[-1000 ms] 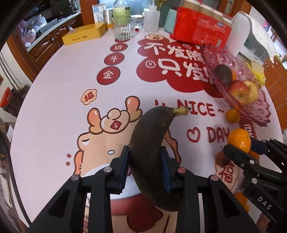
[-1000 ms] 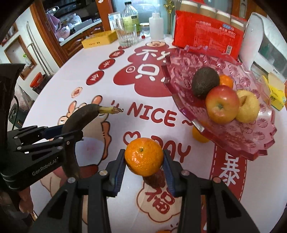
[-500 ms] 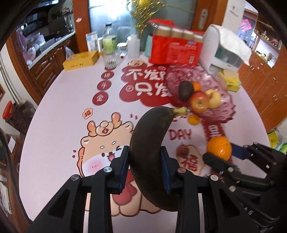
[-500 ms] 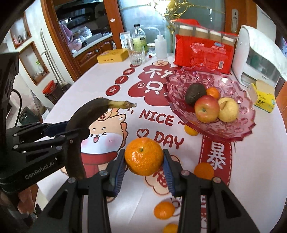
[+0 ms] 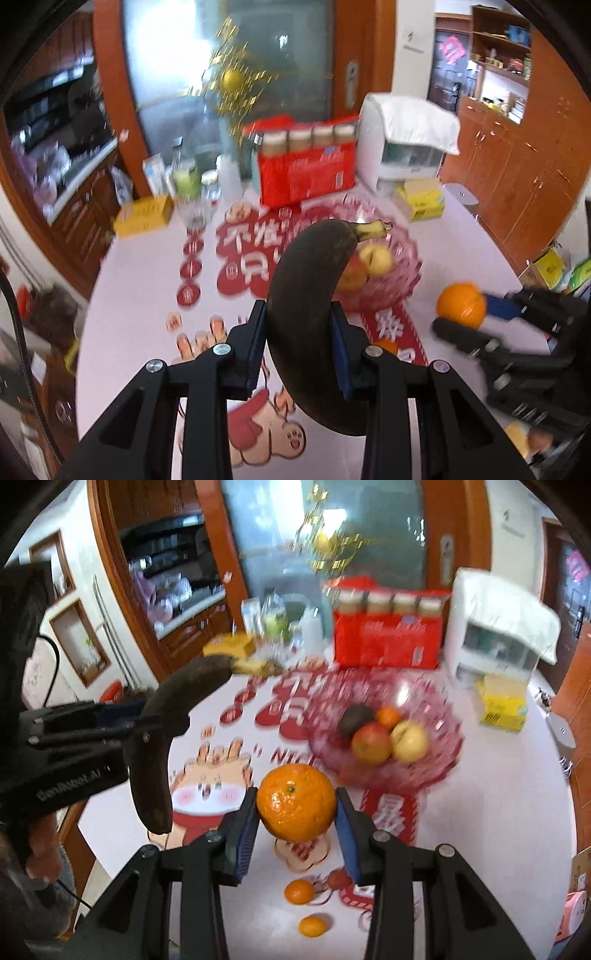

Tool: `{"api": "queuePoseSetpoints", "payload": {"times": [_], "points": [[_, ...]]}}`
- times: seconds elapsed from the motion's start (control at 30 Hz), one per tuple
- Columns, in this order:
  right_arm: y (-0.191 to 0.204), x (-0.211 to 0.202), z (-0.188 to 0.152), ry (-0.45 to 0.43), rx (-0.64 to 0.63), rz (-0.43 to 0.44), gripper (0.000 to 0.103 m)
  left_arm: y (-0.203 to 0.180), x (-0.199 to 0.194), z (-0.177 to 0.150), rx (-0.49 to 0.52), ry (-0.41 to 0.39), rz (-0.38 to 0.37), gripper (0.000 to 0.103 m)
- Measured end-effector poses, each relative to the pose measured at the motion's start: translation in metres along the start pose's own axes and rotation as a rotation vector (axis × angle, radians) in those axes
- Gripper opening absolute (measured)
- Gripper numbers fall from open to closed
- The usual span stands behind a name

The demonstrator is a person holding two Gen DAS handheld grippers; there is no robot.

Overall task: Organize fruits
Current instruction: 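Grasp the banana with the left tool while the right tool grasps another mandarin, then carry the banana with the left tool while the right tool carries the mandarin into the bowl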

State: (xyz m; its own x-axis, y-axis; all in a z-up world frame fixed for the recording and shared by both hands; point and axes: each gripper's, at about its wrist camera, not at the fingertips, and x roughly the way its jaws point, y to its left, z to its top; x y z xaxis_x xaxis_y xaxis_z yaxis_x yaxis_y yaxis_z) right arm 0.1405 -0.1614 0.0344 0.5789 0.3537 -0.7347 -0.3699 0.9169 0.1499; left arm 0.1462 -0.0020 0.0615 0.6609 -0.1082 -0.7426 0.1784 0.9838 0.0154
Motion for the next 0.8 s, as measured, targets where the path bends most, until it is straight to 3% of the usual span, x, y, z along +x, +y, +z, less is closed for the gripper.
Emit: {"api": "queuePoseSetpoints", "payload": {"times": [0.2, 0.47, 0.6, 0.8], "points": [[-0.029, -0.045, 0.064, -0.109, 0.03, -0.047, 0.04, -0.008, -0.022, 0.057, 0.059, -0.08, 0.016, 0.031], [-0.052, -0.056, 0.125, -0.189, 0.038, -0.127, 0.04, -0.011, -0.015, 0.116, 0.107, -0.137, 0.031, 0.031], [-0.058, -0.041, 0.141, -0.208, 0.049, -0.146, 0.04, -0.011, 0.014, 0.134, 0.118, -0.125, 0.02, 0.031], [-0.083, 0.016, 0.152, -0.159, 0.122, -0.166, 0.04, -0.011, 0.092, 0.135, 0.116, -0.015, -0.019, 0.031]]}}
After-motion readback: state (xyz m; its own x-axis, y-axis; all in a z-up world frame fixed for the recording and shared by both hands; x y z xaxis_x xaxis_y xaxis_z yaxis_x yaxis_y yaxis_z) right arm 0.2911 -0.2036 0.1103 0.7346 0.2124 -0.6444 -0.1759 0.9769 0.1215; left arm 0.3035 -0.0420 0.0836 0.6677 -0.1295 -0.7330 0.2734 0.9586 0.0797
